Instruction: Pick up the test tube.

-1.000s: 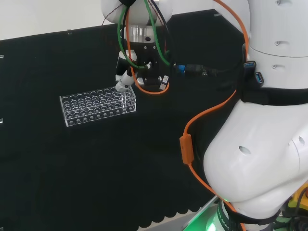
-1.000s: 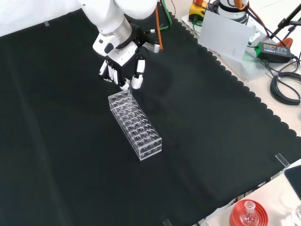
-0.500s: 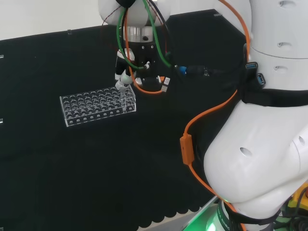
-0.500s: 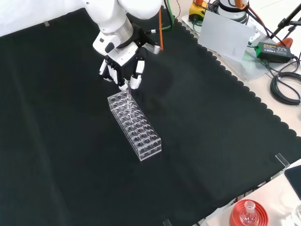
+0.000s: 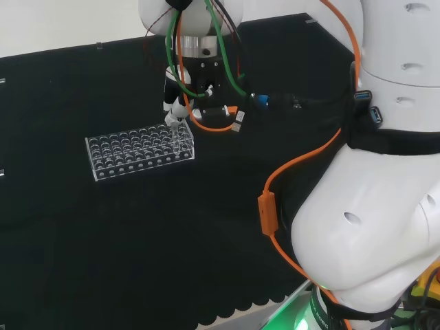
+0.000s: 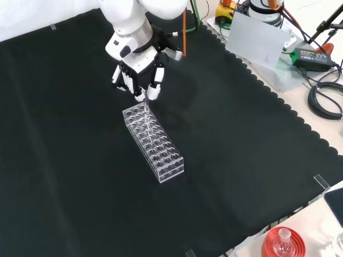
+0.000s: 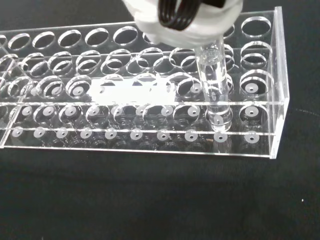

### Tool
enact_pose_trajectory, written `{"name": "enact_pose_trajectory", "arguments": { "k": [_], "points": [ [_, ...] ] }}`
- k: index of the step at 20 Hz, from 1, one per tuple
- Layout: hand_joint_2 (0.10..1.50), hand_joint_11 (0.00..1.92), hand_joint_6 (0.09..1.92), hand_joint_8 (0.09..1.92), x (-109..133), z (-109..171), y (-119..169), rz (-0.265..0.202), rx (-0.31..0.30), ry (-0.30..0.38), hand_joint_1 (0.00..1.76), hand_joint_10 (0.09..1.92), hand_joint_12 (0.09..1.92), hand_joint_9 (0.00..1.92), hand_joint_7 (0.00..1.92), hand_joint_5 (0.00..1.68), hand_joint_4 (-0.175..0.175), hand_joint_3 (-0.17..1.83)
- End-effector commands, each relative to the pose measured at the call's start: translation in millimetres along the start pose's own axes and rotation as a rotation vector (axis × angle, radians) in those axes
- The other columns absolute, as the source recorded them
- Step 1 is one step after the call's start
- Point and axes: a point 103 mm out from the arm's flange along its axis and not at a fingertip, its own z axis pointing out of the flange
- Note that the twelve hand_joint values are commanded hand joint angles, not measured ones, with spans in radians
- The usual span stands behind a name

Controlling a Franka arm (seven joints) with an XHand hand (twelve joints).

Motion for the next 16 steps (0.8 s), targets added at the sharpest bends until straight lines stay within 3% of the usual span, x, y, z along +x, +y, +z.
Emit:
{"name": "enact_pose_trajectory", "arguments": {
  "k": [1,16],
  "points": [
    [0.95,0.50,0.62,0.63,-0.4,-4.2,-0.6,-0.005,-0.010,-0.007,1.41,0.50,1.38,1.17,1.36,1.20,-0.175,0.07],
    [0.95,0.51,0.54,0.56,3.3,-35.7,-4.6,-0.027,-0.046,-0.051,1.41,0.40,1.37,1.22,1.40,1.25,-0.175,0.05]
  ]
}}
